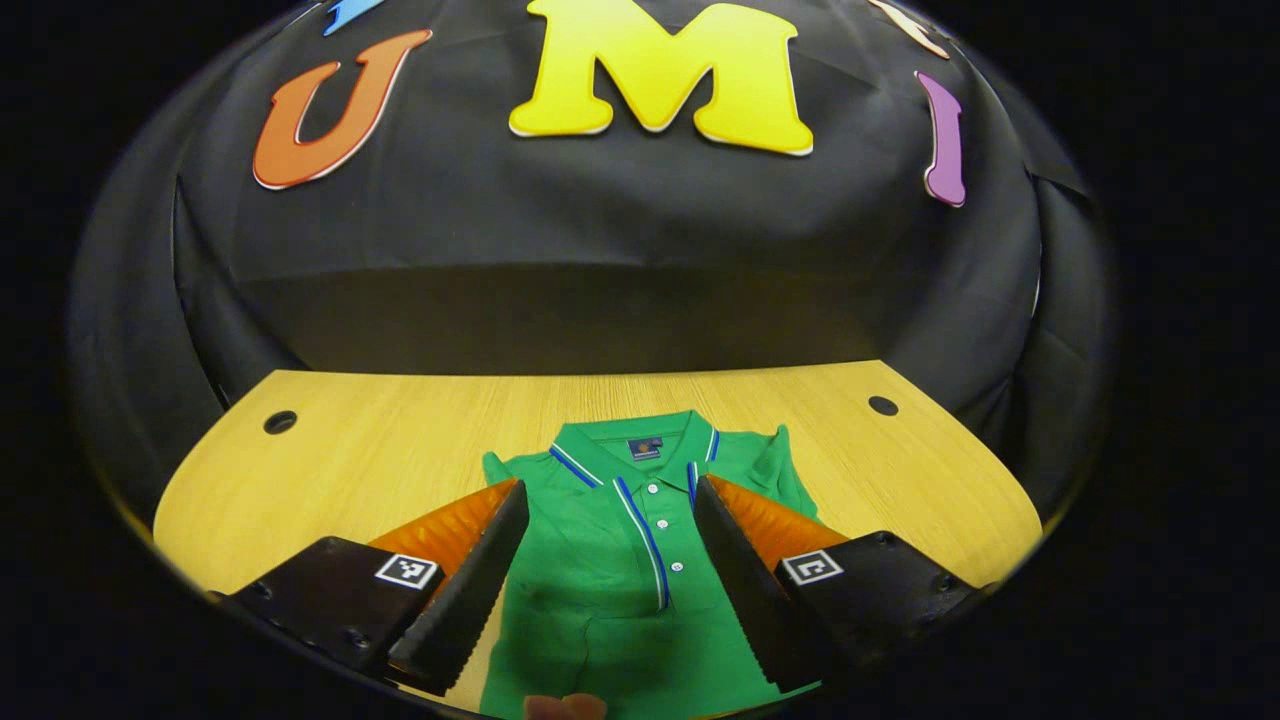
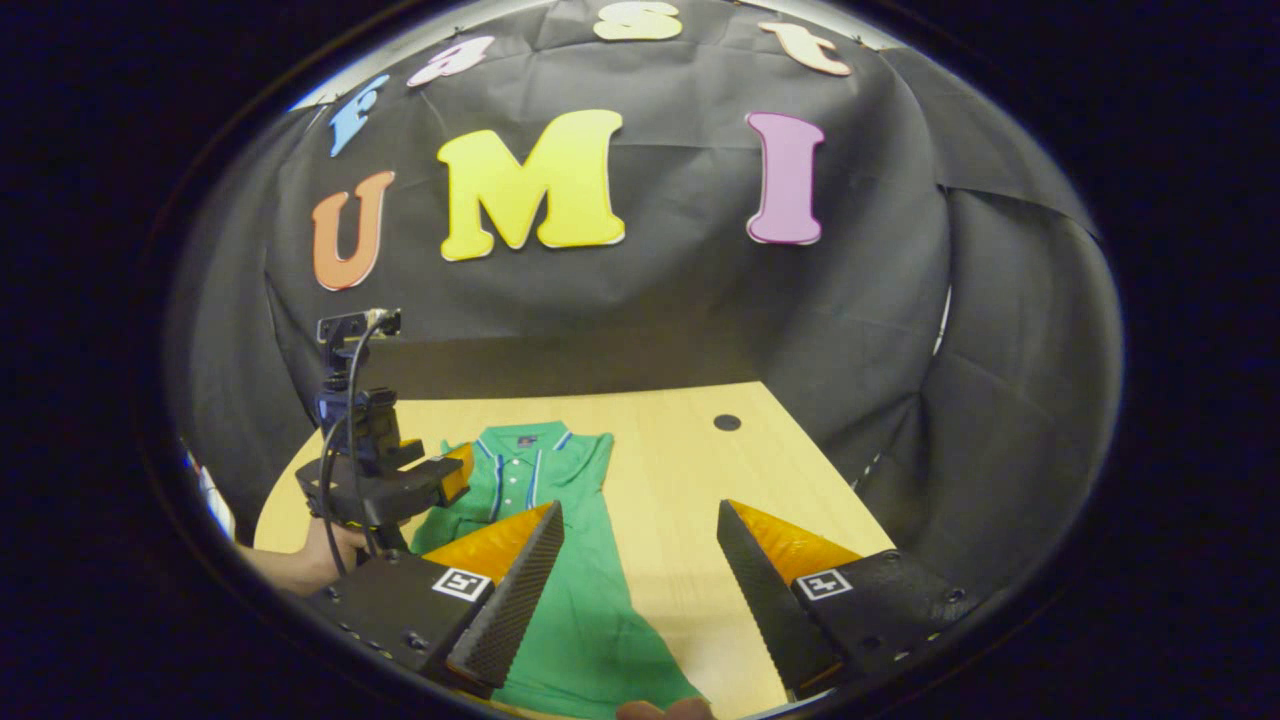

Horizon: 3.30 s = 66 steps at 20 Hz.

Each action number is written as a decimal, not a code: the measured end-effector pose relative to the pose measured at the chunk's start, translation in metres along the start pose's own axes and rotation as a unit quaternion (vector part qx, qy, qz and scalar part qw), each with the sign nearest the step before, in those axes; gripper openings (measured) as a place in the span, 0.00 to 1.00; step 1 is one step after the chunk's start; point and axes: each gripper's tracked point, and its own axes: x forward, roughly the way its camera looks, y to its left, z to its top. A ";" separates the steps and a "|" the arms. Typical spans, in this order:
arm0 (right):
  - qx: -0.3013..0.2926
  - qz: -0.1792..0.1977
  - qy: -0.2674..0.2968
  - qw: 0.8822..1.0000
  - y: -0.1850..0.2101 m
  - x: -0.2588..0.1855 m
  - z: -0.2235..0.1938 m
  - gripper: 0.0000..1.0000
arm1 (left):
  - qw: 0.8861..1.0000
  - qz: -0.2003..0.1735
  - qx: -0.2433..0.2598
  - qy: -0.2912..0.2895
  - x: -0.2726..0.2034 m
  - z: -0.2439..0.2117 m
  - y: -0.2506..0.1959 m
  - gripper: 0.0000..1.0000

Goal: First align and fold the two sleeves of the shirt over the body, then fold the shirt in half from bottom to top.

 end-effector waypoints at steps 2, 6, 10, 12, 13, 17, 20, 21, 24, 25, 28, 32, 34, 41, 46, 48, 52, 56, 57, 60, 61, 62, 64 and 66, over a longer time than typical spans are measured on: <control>-0.005 0.031 -0.024 0.999 0.021 -0.006 0.012 0.95 | 1.000 0.010 0.001 -0.026 -0.027 0.023 0.009 1.00; -0.022 0.057 -0.054 0.997 0.041 -0.018 0.020 0.95 | 0.997 0.034 -0.008 -0.072 -0.104 0.057 0.026 1.00; -0.036 0.066 -0.057 0.996 0.046 -0.031 0.011 0.95 | 0.995 0.044 -0.002 -0.084 -0.173 0.060 0.037 1.00; -0.049 0.073 -0.058 0.994 0.043 -0.040 0.005 0.95 | 0.996 0.048 0.001 -0.075 -0.198 0.049 0.042 1.00; -0.057 0.080 -0.061 0.993 0.042 -0.043 0.002 0.96 | 0.996 0.051 0.001 -0.072 -0.208 0.044 0.044 1.00; -0.093 0.097 -0.047 0.990 0.024 -0.052 -0.037 0.97 | 0.996 0.077 0.008 -0.050 -0.238 0.009 0.053 1.00; -0.101 0.101 -0.003 0.990 0.003 -0.058 -0.085 0.95 | 0.998 0.058 0.014 0.003 -0.256 -0.042 0.044 1.00; -0.105 0.095 0.015 0.990 -0.009 -0.059 -0.102 0.97 | 0.998 0.054 0.019 0.028 -0.264 -0.063 0.044 1.00; -0.107 0.077 0.077 0.988 -0.041 -0.057 -0.154 0.97 | 0.994 0.043 0.039 0.089 -0.284 -0.122 0.046 1.00; -0.103 0.073 0.099 0.987 -0.048 -0.057 -0.172 0.97 | 0.993 0.034 0.042 0.109 -0.286 -0.142 0.045 1.00; -0.098 0.070 0.150 0.981 -0.062 -0.054 -0.212 0.94 | 0.979 0.023 0.019 0.200 -0.296 -0.213 0.042 1.00; -0.091 0.069 0.217 0.969 -0.070 -0.052 -0.261 0.96 | 0.967 0.036 0.009 0.252 -0.308 -0.246 0.054 1.00; -0.088 0.066 0.241 0.964 -0.068 -0.046 -0.279 0.96 | 0.963 0.036 0.014 0.268 -0.308 -0.263 0.059 1.00; -0.097 0.063 0.274 0.955 -0.058 -0.032 -0.308 0.96 | 0.958 0.035 0.022 0.285 -0.303 -0.283 0.070 1.00; -0.091 0.068 0.279 0.954 -0.057 -0.032 -0.312 0.94 | 0.956 0.032 0.019 0.290 -0.303 -0.286 0.069 1.00; -0.079 0.076 0.287 0.952 -0.055 -0.033 -0.315 0.90 | 0.955 0.034 0.011 0.295 -0.304 -0.288 0.068 1.00; -0.072 0.083 0.298 0.948 -0.054 -0.035 -0.316 0.60 | 0.954 0.030 -0.020 0.299 -0.304 -0.289 0.055 0.95; -0.024 0.093 0.307 0.947 -0.051 -0.034 -0.315 0.07 | 0.953 0.012 -0.017 0.303 -0.303 -0.290 0.040 0.49; -0.024 0.096 0.307 0.947 -0.051 -0.035 -0.315 0.03 | 0.953 0.010 -0.019 0.302 -0.302 -0.289 0.036 0.31; -0.038 0.105 0.302 0.947 -0.049 -0.034 -0.313 0.00 | 0.954 -0.002 -0.027 0.298 -0.301 -0.287 0.028 0.11; -0.042 0.108 0.298 0.948 -0.049 -0.035 -0.311 0.00 | 0.954 -0.004 -0.033 0.299 -0.303 -0.286 0.026 0.09; -0.048 0.110 0.294 0.948 -0.050 -0.036 -0.308 0.00 | 0.954 -0.004 -0.039 0.297 -0.305 -0.284 0.026 0.09; -0.051 0.117 0.284 0.950 -0.051 -0.038 -0.300 0.00 | 0.955 -0.005 -0.048 0.292 -0.311 -0.275 0.023 0.08; -0.049 0.117 0.266 0.956 -0.056 -0.040 -0.286 0.00 | 0.959 -0.007 -0.049 0.280 -0.316 -0.261 0.022 0.08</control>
